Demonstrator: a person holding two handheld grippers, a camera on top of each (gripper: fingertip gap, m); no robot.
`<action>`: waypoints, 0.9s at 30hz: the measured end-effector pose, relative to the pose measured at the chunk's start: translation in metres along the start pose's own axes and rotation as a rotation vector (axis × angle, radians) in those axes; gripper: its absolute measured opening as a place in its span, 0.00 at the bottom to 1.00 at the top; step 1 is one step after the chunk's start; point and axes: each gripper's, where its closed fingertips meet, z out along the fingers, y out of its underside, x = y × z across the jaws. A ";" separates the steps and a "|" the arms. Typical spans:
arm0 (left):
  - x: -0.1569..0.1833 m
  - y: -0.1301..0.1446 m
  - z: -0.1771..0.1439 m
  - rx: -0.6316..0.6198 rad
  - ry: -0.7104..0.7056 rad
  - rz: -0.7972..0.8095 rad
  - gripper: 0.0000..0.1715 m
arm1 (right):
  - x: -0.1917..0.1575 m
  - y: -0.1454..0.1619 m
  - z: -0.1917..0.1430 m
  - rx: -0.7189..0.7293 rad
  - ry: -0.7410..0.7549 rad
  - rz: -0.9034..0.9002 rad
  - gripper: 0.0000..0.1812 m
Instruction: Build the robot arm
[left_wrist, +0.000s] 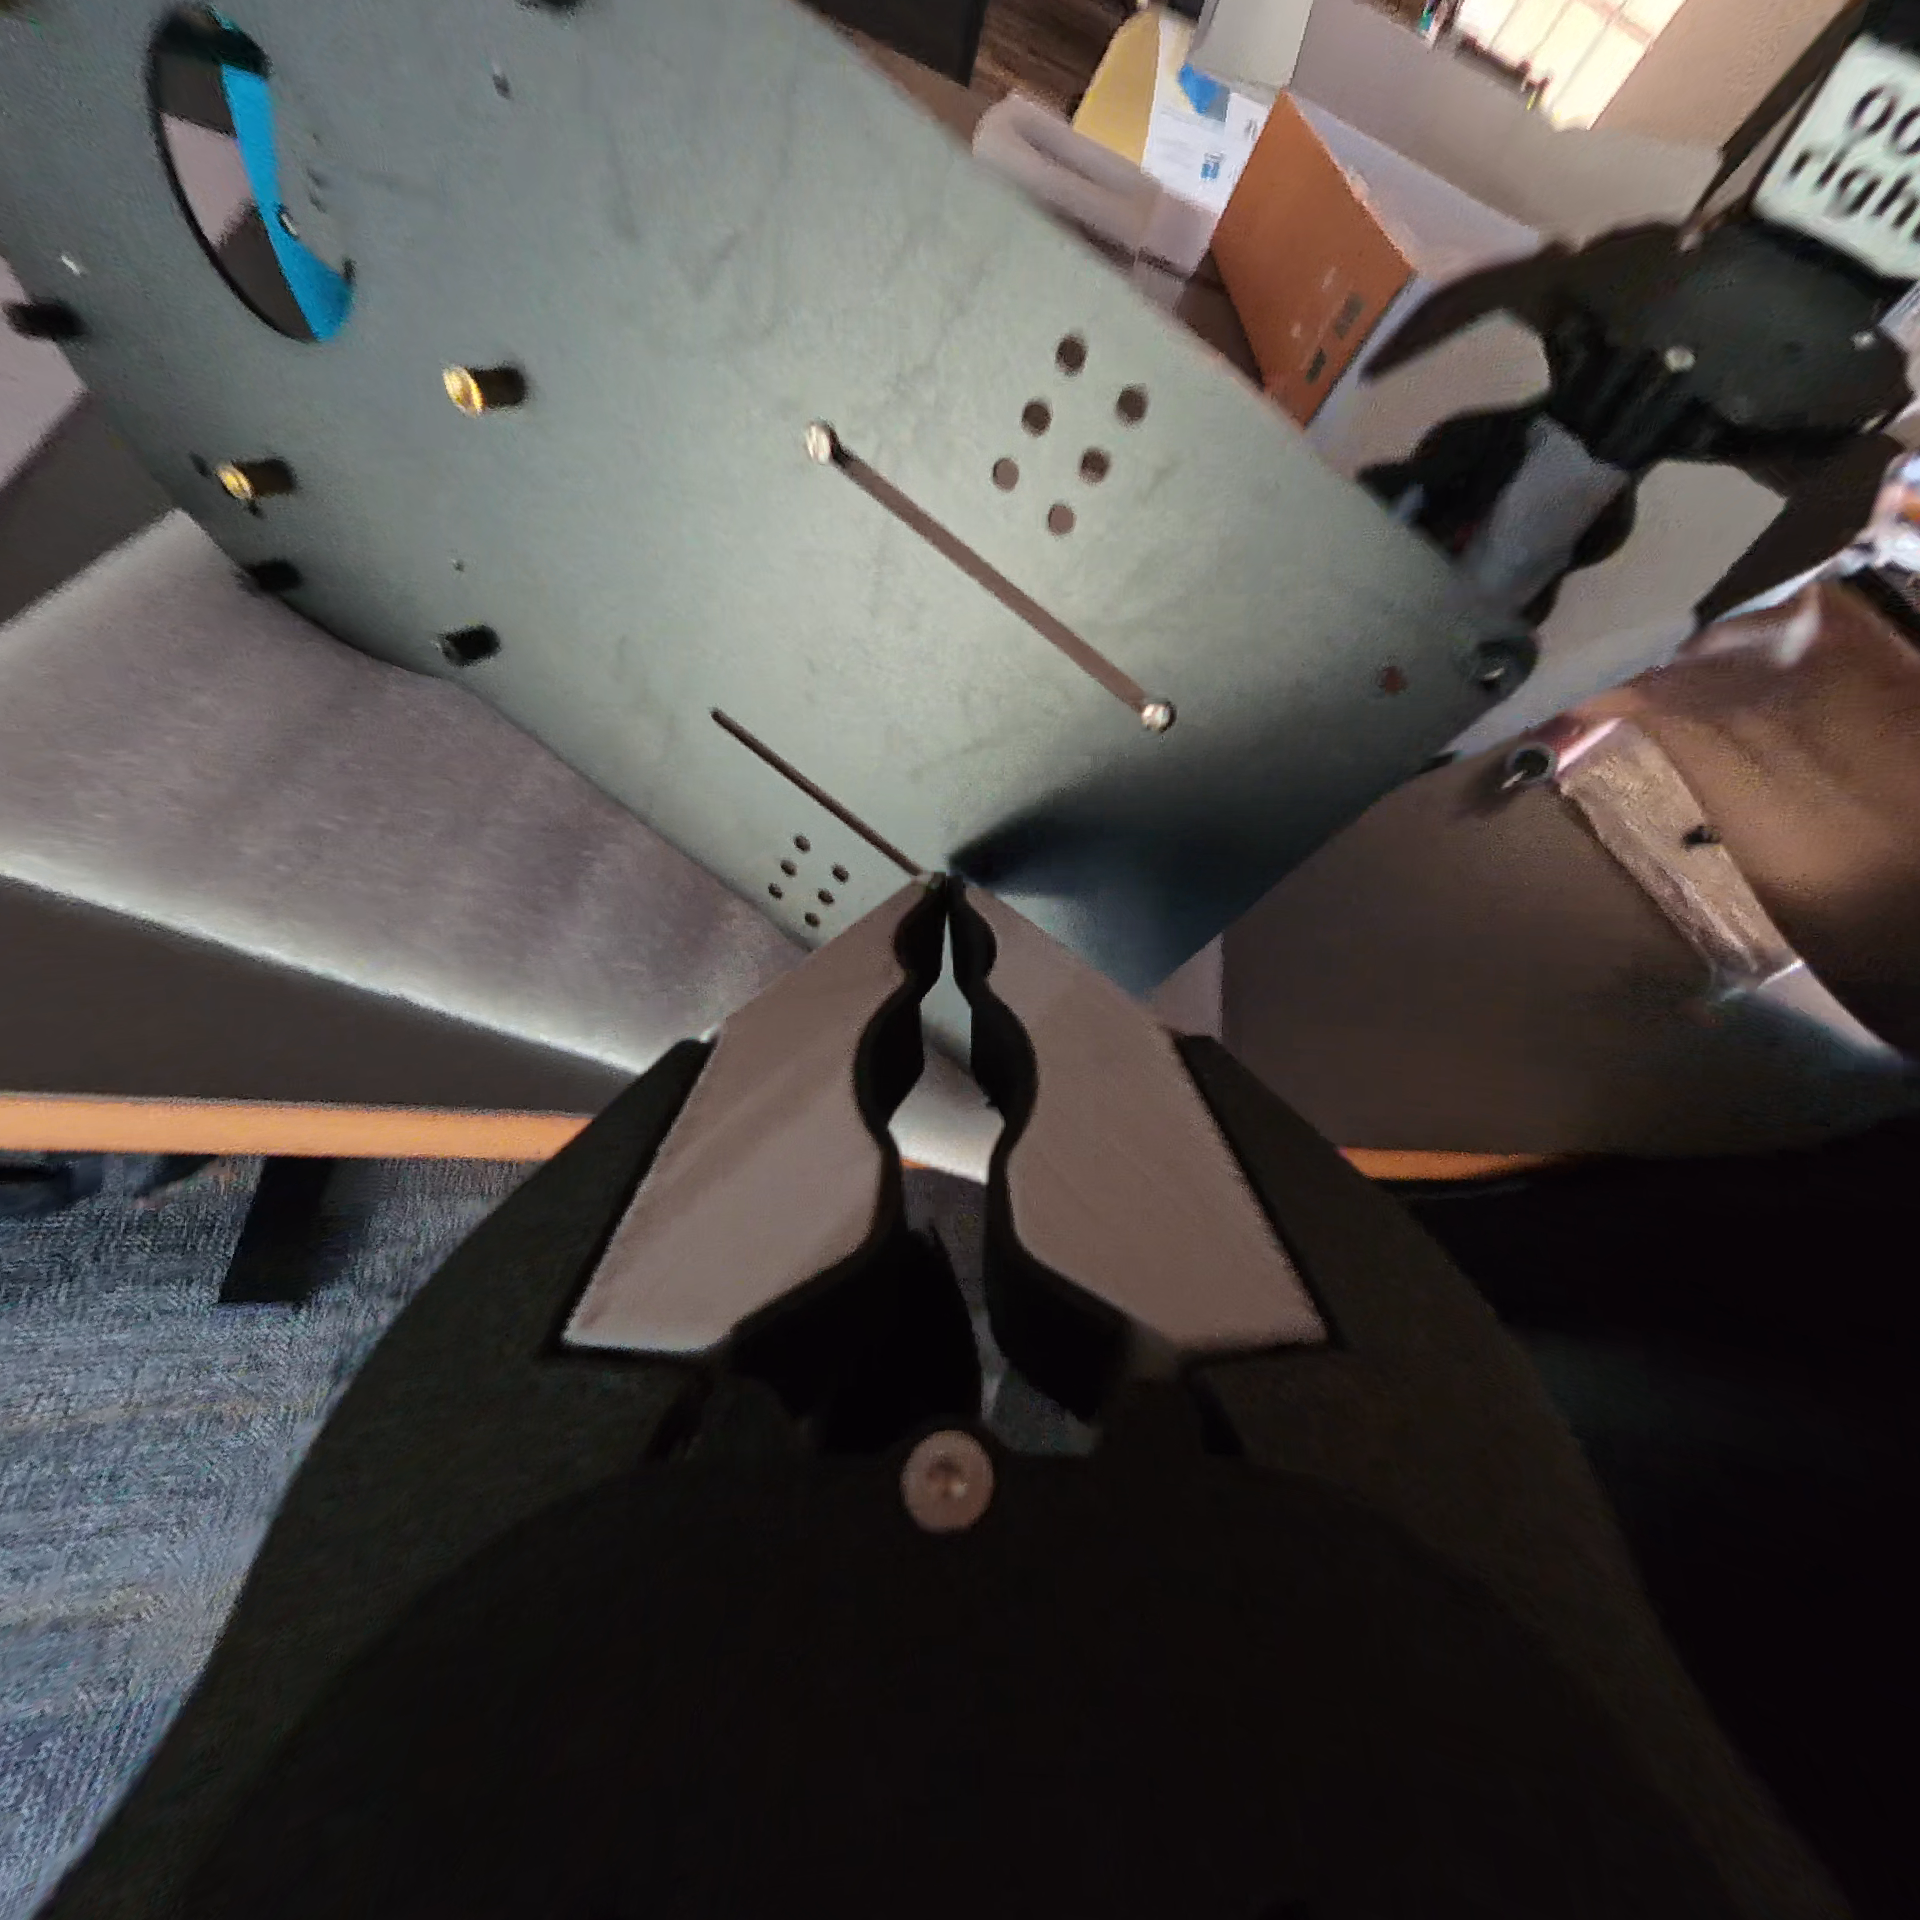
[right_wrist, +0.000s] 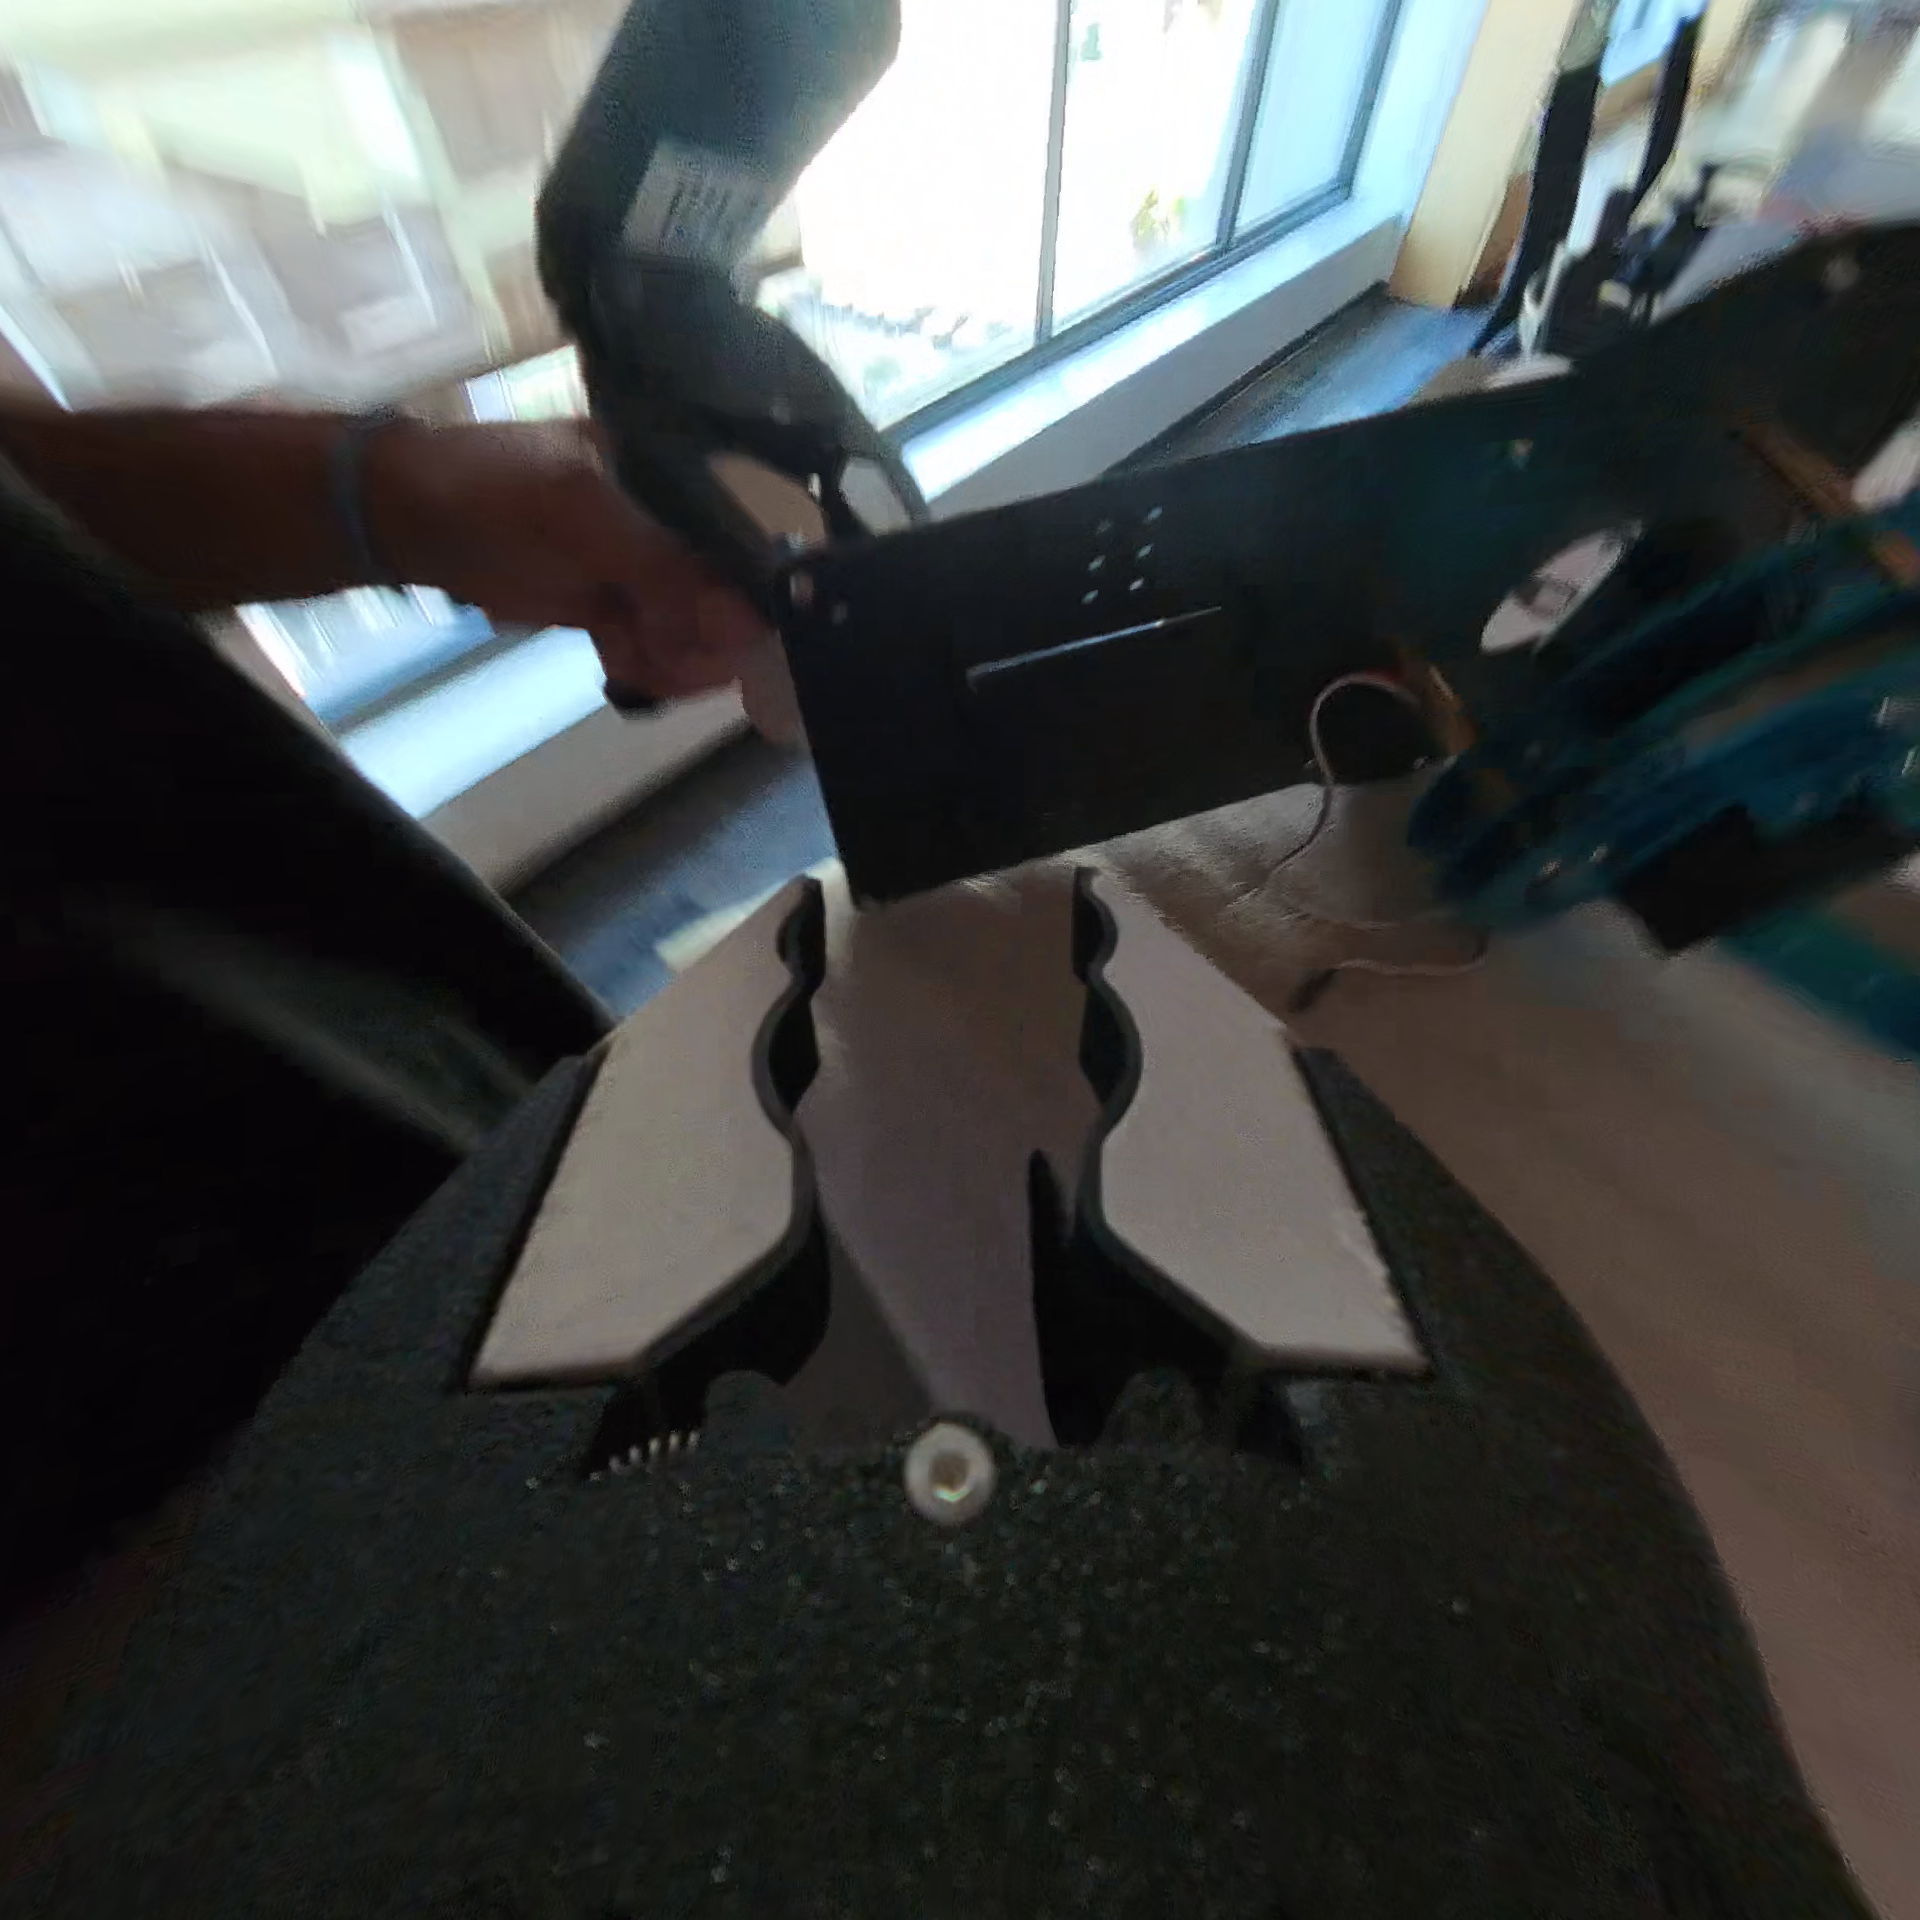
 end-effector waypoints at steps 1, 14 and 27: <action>-0.001 0.004 0.001 -0.028 -0.007 0.000 0.00 | 0.004 0.009 0.007 -0.055 0.004 -0.105 0.27; 0.001 0.006 0.002 -0.061 -0.003 -0.072 0.00 | 0.000 0.027 0.065 -0.174 0.086 -0.577 0.06; 0.000 0.008 0.003 -0.061 -0.061 -0.021 0.00 | -0.010 0.031 0.067 -0.321 -0.507 0.348 0.02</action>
